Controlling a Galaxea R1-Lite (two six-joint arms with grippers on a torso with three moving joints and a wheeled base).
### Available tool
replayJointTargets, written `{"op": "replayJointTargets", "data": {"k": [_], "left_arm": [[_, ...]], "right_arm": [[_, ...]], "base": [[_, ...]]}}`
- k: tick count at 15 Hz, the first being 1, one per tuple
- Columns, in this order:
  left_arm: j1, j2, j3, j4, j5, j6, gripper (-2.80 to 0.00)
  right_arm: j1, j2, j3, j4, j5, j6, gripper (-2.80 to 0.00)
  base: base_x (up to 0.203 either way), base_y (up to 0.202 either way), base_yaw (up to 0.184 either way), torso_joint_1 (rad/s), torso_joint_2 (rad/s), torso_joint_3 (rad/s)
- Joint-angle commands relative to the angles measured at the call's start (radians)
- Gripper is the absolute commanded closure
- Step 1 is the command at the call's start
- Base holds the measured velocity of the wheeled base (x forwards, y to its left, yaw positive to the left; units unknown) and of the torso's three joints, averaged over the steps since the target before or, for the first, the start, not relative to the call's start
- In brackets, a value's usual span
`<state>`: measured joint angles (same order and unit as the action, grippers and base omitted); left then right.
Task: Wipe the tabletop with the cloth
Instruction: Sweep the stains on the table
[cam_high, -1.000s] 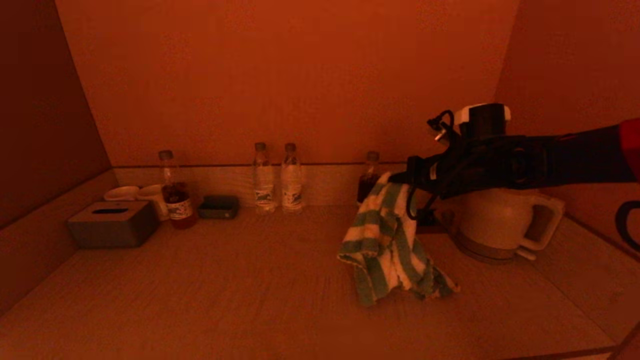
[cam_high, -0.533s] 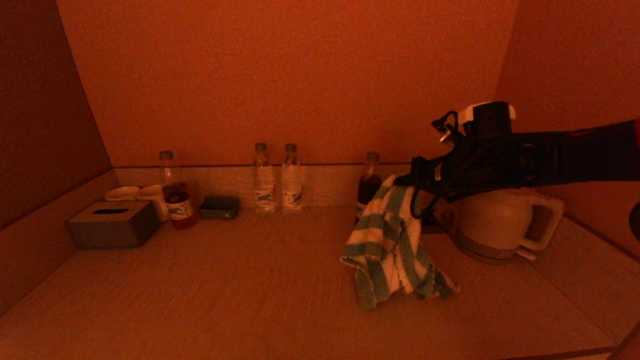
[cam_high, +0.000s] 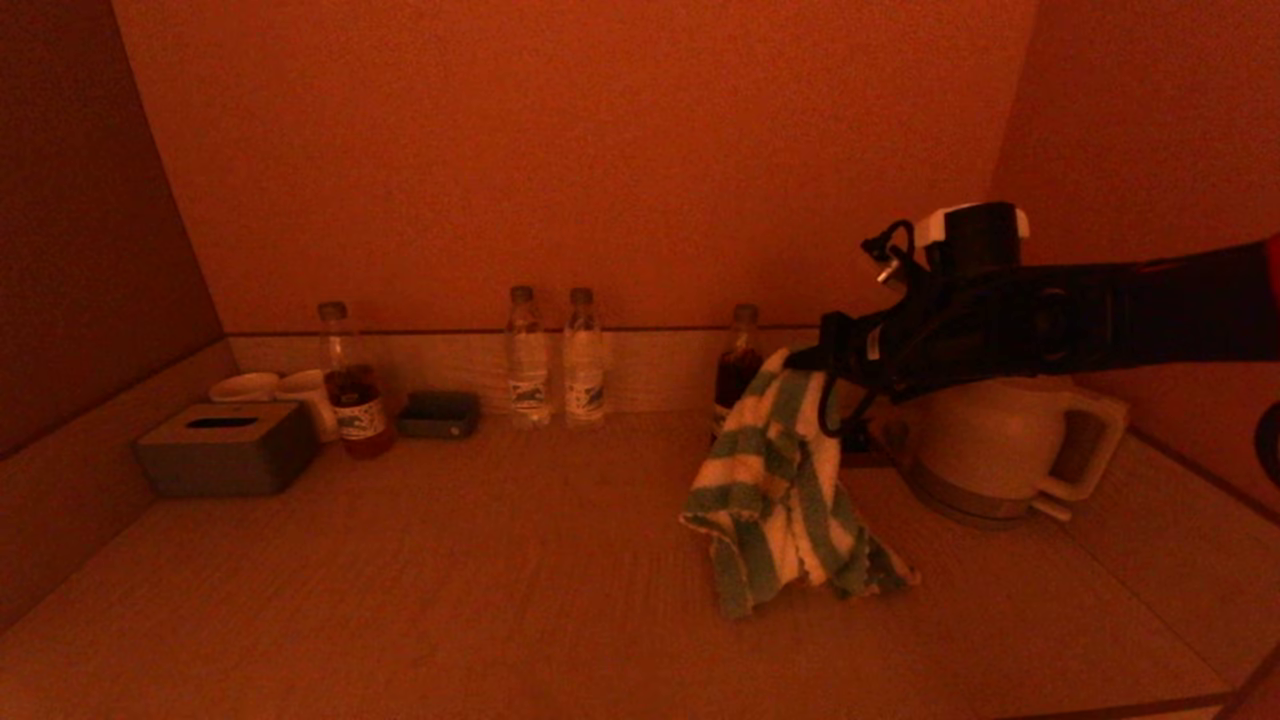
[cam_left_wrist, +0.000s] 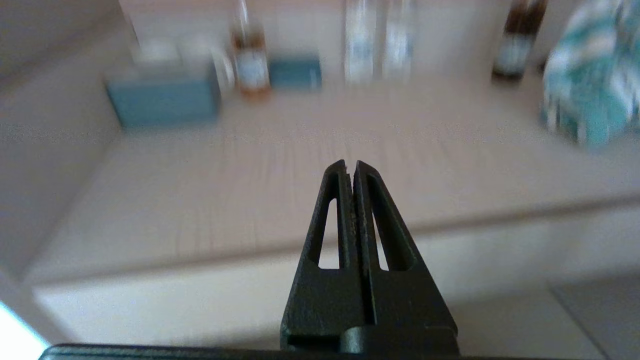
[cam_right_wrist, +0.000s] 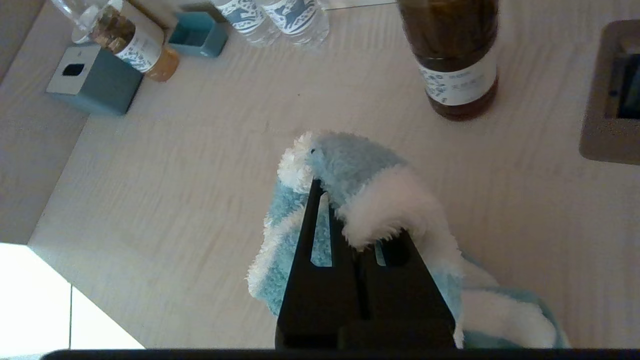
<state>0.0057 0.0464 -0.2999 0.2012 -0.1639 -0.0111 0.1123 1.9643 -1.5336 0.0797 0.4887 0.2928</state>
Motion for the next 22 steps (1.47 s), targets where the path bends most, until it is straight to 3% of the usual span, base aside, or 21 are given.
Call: {"op": "replayJointTargets", "data": {"k": [1, 4, 6, 10, 12, 16, 18, 22], "left_arm": [[0.000, -0.046, 0.039, -0.051, 0.001, -0.001, 0.00], [0.000, -0.046, 0.115, -0.243, 0.066, -0.001, 0.00], [0.000, -0.046, 0.118, -0.248, 0.068, 0.002, 0.00], [0.000, -0.046, 0.300, -0.439, 0.079, 0.055, 0.00], [0.000, -0.046, 0.300, -0.338, 0.077, 0.053, 0.00], [0.000, -0.046, 0.300, -0.262, 0.096, 0.031, 0.00], [0.000, -0.046, 0.300, -0.256, 0.098, 0.012, 0.00], [0.000, -0.046, 0.300, -0.252, 0.098, -0.061, 0.00]], "right_arm": [[0.001, 0.005, -0.002, 0.000, 0.004, 0.000, 0.00], [0.013, 0.024, -0.019, -0.008, 0.001, 0.002, 0.00], [0.016, 0.025, -0.020, -0.006, -0.001, 0.002, 0.00], [0.060, 0.058, -0.025, 0.002, -0.007, 0.002, 0.00], [0.083, 0.093, -0.028, 0.018, -0.008, 0.000, 0.00], [0.107, 0.148, -0.043, 0.068, -0.053, -0.002, 0.00], [0.114, 0.172, -0.055, 0.122, -0.137, -0.004, 0.00], [0.118, 0.170, -0.058, 0.249, -0.184, -0.003, 0.00]], "base": [[0.000, 0.000, 0.000, 0.000, 0.00, 0.000], [0.000, 0.000, 0.000, 0.000, 0.00, 0.000], [0.000, 0.000, 0.000, 0.000, 0.00, 0.000], [0.000, 0.000, 0.000, 0.000, 0.00, 0.000], [0.000, 0.000, 0.000, 0.000, 0.00, 0.000], [0.000, 0.000, 0.000, 0.000, 0.00, 0.000], [0.000, 0.000, 0.000, 0.000, 0.00, 0.000], [0.000, 0.000, 0.000, 0.000, 0.00, 0.000]]}}
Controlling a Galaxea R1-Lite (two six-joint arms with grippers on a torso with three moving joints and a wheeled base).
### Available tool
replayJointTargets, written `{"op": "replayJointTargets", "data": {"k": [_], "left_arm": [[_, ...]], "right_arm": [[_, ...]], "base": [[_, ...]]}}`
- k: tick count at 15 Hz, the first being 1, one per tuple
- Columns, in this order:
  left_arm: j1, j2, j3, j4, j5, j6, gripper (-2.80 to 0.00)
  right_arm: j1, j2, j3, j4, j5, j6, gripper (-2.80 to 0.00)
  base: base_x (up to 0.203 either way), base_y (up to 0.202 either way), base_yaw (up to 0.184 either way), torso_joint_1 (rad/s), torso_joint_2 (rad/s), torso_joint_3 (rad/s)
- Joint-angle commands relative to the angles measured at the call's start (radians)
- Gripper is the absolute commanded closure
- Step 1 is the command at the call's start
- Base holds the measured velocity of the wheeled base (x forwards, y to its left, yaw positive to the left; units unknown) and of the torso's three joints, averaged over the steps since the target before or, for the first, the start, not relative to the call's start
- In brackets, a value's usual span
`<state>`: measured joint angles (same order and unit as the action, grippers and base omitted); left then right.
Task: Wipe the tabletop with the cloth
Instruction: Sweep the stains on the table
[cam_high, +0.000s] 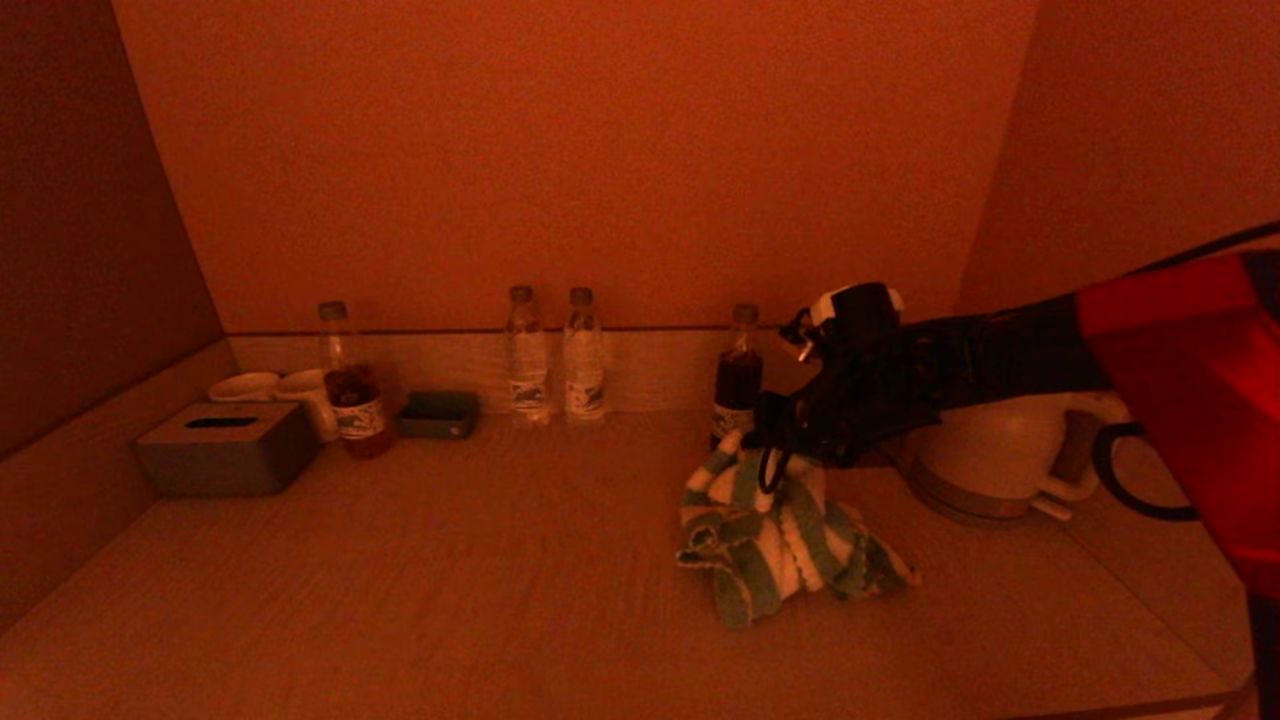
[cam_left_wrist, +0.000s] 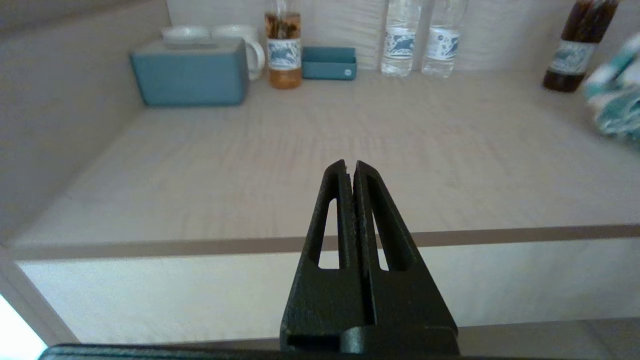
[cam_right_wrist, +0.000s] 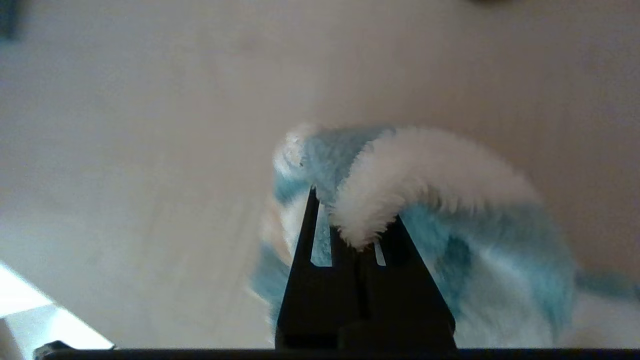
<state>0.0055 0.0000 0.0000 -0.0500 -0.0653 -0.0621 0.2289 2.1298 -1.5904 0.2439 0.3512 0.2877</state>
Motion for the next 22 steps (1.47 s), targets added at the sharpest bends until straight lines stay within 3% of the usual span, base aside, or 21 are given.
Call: {"op": "replayJointTargets", "data": {"k": [1, 2, 4, 9, 12, 14, 17, 18, 19, 21, 22], "left_arm": [[0.001, 0.000, 0.000, 0.000, -0.001, -0.015, 0.00], [0.001, 0.000, 0.000, 0.003, -0.001, -0.069, 0.00], [0.001, 0.000, 0.000, 0.007, -0.001, -0.110, 0.00], [0.001, 0.000, 0.000, 0.009, -0.001, -0.134, 0.00], [0.001, 0.000, 0.000, 0.009, 0.001, -0.130, 0.00], [0.001, 0.000, 0.000, 0.005, 0.009, -0.100, 0.00], [0.001, 0.000, 0.000, 0.007, 0.014, 0.029, 0.00], [0.001, 0.000, 0.000, 0.021, 0.016, 0.130, 0.00], [0.001, 0.000, 0.000, 0.032, 0.018, 0.165, 0.00], [0.001, 0.000, 0.000, 0.049, 0.011, 0.208, 0.00], [0.001, 0.000, 0.000, 0.053, 0.013, 0.196, 0.00]], "right_arm": [[0.001, 0.003, -0.002, 0.091, -0.052, 0.002, 0.00], [0.002, -0.008, 0.000, 0.135, -0.107, -0.001, 0.00], [0.004, -0.063, 0.005, 0.223, -0.140, -0.012, 0.00], [0.020, -0.153, 0.011, 0.416, -0.142, -0.027, 0.00], [0.029, -0.165, 0.012, 0.428, -0.144, -0.028, 0.00], [0.035, -0.171, 0.012, 0.429, -0.144, -0.028, 0.00], [0.040, -0.183, 0.010, 0.430, -0.144, -0.025, 0.00], [0.040, -0.183, 0.010, 0.430, -0.144, -0.025, 0.00], [0.040, -0.183, 0.010, 0.430, -0.144, -0.025, 0.00], [0.044, -0.177, 0.010, 0.431, -0.144, -0.028, 0.00], [0.047, -0.170, 0.010, 0.447, -0.145, -0.028, 0.00]], "base": [[0.000, 0.000, 0.000, 0.000, 0.00, 0.000], [0.000, 0.000, 0.000, 0.000, 0.00, 0.000], [0.000, 0.000, 0.000, 0.000, 0.00, 0.000], [0.000, 0.000, 0.000, 0.000, 0.00, 0.000], [0.000, 0.000, 0.000, 0.000, 0.00, 0.000], [0.000, 0.000, 0.000, 0.000, 0.00, 0.000], [0.000, 0.000, 0.000, 0.000, 0.00, 0.000], [0.000, 0.000, 0.000, 0.000, 0.00, 0.000], [0.000, 0.000, 0.000, 0.000, 0.00, 0.000], [0.000, 0.000, 0.000, 0.000, 0.00, 0.000], [0.000, 0.000, 0.000, 0.000, 0.00, 0.000]]}}
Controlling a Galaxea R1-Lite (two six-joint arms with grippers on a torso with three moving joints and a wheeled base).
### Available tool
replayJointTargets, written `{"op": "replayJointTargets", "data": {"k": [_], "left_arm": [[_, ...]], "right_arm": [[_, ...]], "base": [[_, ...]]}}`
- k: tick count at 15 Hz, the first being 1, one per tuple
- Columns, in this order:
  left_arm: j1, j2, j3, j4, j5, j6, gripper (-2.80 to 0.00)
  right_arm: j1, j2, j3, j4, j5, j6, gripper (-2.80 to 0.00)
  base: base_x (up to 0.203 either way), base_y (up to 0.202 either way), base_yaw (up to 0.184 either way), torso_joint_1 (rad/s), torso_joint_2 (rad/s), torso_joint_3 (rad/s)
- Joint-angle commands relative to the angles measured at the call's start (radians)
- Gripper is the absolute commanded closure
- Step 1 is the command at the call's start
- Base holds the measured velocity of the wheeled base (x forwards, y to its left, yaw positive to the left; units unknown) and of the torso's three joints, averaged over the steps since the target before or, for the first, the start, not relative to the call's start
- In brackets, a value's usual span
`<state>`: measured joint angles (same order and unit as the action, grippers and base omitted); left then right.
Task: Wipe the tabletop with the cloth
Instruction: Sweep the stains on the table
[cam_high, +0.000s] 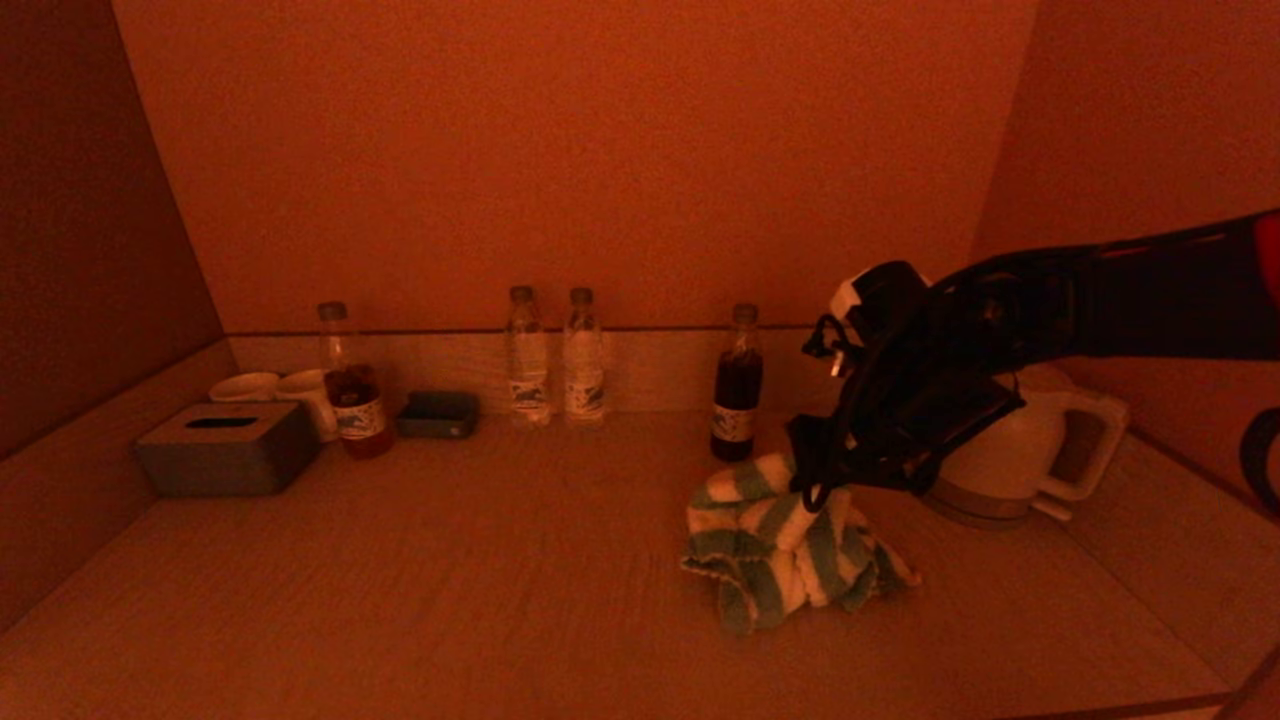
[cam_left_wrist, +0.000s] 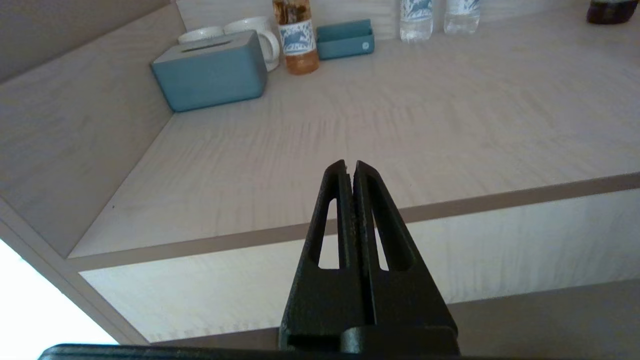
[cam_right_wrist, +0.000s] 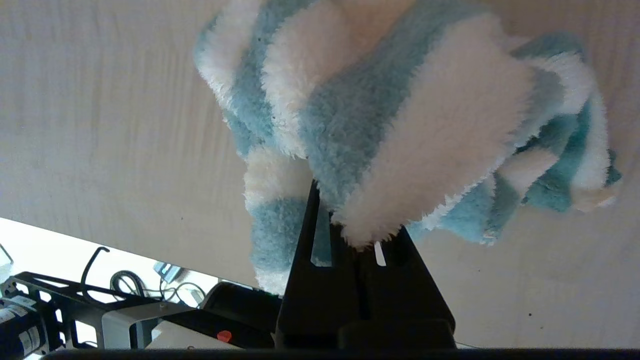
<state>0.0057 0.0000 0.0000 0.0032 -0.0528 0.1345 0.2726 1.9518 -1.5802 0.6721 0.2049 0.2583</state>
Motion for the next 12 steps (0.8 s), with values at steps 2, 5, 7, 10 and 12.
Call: {"op": "replayJointTargets", "data": {"k": [2, 5, 7, 10, 12], "left_arm": [[0.000, 0.000, 0.000, 0.000, 0.001, -0.001, 0.00], [0.000, 0.000, 0.000, 0.000, -0.001, -0.001, 0.00], [0.000, 0.000, 0.000, 0.000, 0.001, -0.010, 0.00], [0.000, 0.000, 0.000, 0.000, 0.001, -0.010, 0.00], [0.000, 0.000, 0.000, 0.000, 0.001, -0.010, 0.00]], "right_arm": [[0.007, 0.015, -0.003, 0.037, 0.002, 0.002, 0.00], [0.008, 0.013, -0.003, 0.067, -0.002, 0.002, 0.00], [0.008, 0.013, 0.001, 0.083, -0.017, 0.002, 0.00], [0.004, 0.054, 0.034, 0.176, -0.081, 0.002, 0.00], [-0.004, 0.139, 0.032, 0.159, -0.079, 0.001, 0.00]], "base": [[0.000, 0.000, 0.000, 0.000, 0.00, 0.000], [0.000, 0.000, 0.000, 0.000, 0.00, 0.000], [0.000, 0.000, 0.000, 0.000, 0.00, 0.000], [0.000, 0.000, 0.000, 0.000, 0.00, 0.000], [0.000, 0.000, 0.000, 0.000, 0.00, 0.000]]}}
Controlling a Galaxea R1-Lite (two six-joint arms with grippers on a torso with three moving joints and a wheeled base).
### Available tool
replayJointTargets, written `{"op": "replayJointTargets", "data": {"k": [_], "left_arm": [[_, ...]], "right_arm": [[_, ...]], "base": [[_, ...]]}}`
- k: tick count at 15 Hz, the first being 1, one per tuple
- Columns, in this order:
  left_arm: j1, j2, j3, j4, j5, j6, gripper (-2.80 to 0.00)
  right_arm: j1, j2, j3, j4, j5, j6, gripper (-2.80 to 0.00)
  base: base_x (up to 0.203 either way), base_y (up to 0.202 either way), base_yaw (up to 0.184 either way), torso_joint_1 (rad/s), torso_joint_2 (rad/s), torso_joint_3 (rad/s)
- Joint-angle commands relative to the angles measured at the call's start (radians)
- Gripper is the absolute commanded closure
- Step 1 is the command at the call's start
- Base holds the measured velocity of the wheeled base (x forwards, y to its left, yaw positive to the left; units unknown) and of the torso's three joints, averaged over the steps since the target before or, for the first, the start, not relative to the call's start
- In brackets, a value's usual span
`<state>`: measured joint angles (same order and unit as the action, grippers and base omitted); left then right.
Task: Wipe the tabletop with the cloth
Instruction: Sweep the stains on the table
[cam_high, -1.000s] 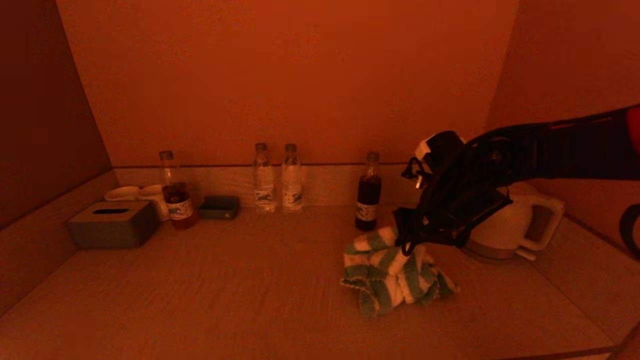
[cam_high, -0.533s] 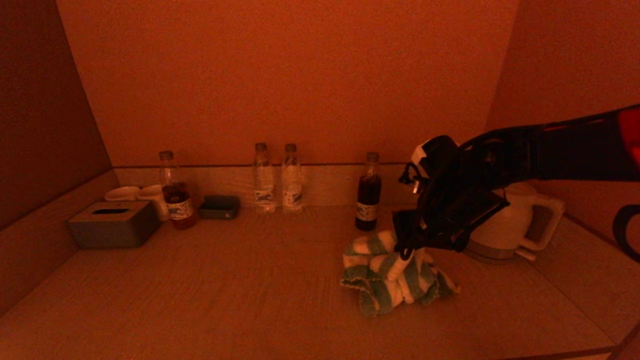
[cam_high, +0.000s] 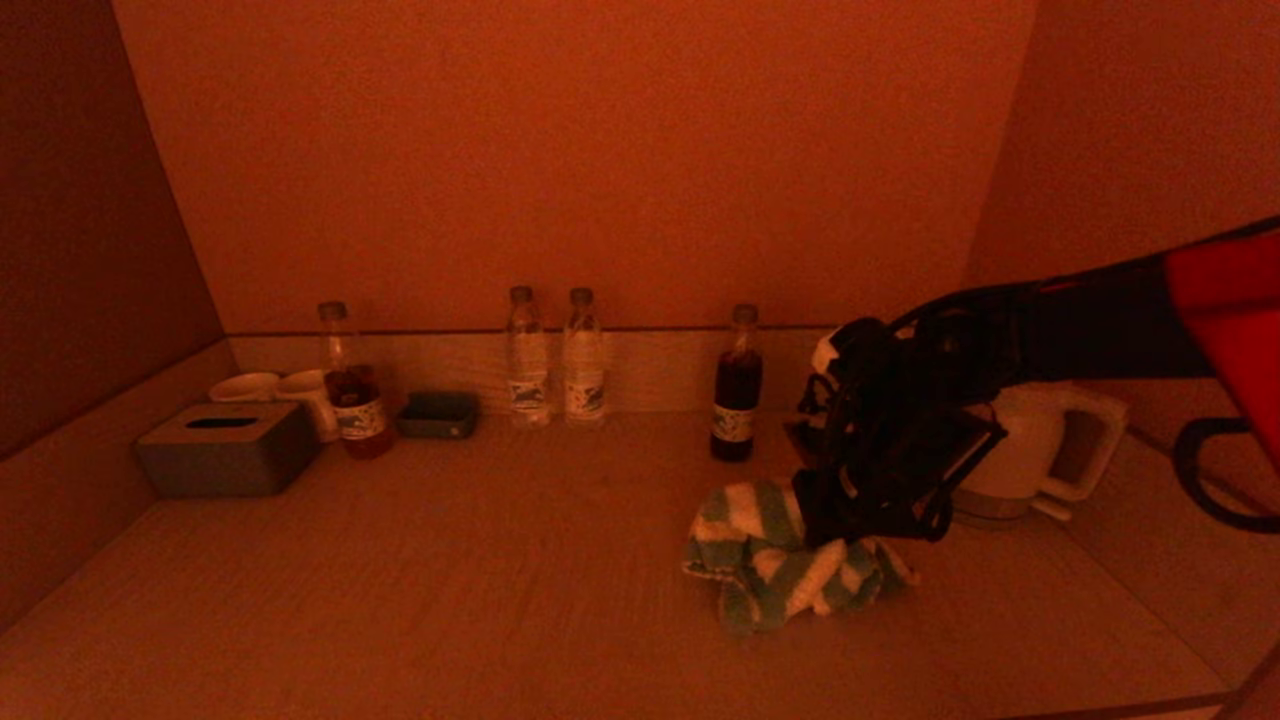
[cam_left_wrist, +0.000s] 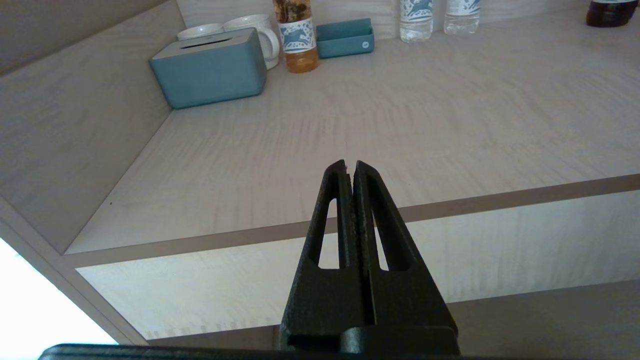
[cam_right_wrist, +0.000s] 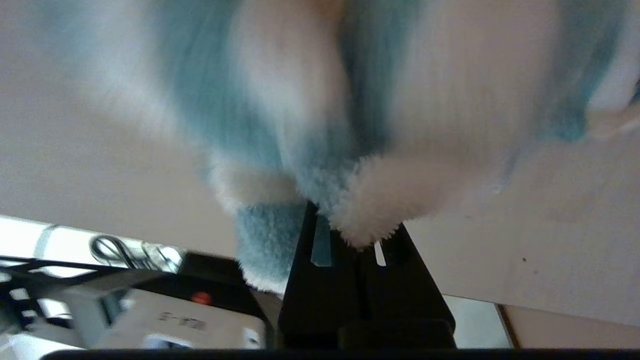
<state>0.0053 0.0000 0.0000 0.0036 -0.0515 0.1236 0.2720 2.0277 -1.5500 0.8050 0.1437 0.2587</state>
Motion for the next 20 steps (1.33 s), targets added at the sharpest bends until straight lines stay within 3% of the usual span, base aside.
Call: {"op": "replayJointTargets", "data": {"k": [1, 4, 8, 12, 16, 20], "left_arm": [[0.001, 0.000, 0.000, -0.001, -0.001, 0.001, 0.00], [-0.001, 0.000, 0.000, -0.001, -0.001, 0.001, 0.00], [0.001, 0.000, 0.000, -0.001, -0.001, 0.001, 0.00], [0.001, 0.000, 0.000, -0.001, -0.001, 0.001, 0.00], [0.001, 0.000, 0.000, -0.001, -0.001, 0.001, 0.00], [0.001, 0.000, 0.000, -0.001, 0.001, 0.001, 0.00]], "right_arm": [[-0.009, 0.107, 0.002, -0.005, -0.015, 0.000, 0.00], [-0.013, 0.187, 0.001, -0.131, -0.010, -0.006, 0.00], [-0.010, 0.271, -0.015, -0.274, -0.015, -0.074, 0.00], [-0.002, 0.344, -0.111, -0.282, -0.016, -0.072, 0.00], [0.011, 0.435, -0.322, -0.273, -0.014, -0.053, 0.00], [0.033, 0.454, -0.378, -0.290, -0.016, -0.059, 0.00]], "base": [[0.000, 0.000, 0.000, 0.000, 0.00, 0.000], [0.000, 0.000, 0.000, 0.000, 0.00, 0.000], [0.000, 0.000, 0.000, 0.000, 0.00, 0.000], [0.000, 0.000, 0.000, 0.000, 0.00, 0.000], [0.000, 0.000, 0.000, 0.000, 0.00, 0.000], [0.000, 0.000, 0.000, 0.000, 0.00, 0.000]]}}
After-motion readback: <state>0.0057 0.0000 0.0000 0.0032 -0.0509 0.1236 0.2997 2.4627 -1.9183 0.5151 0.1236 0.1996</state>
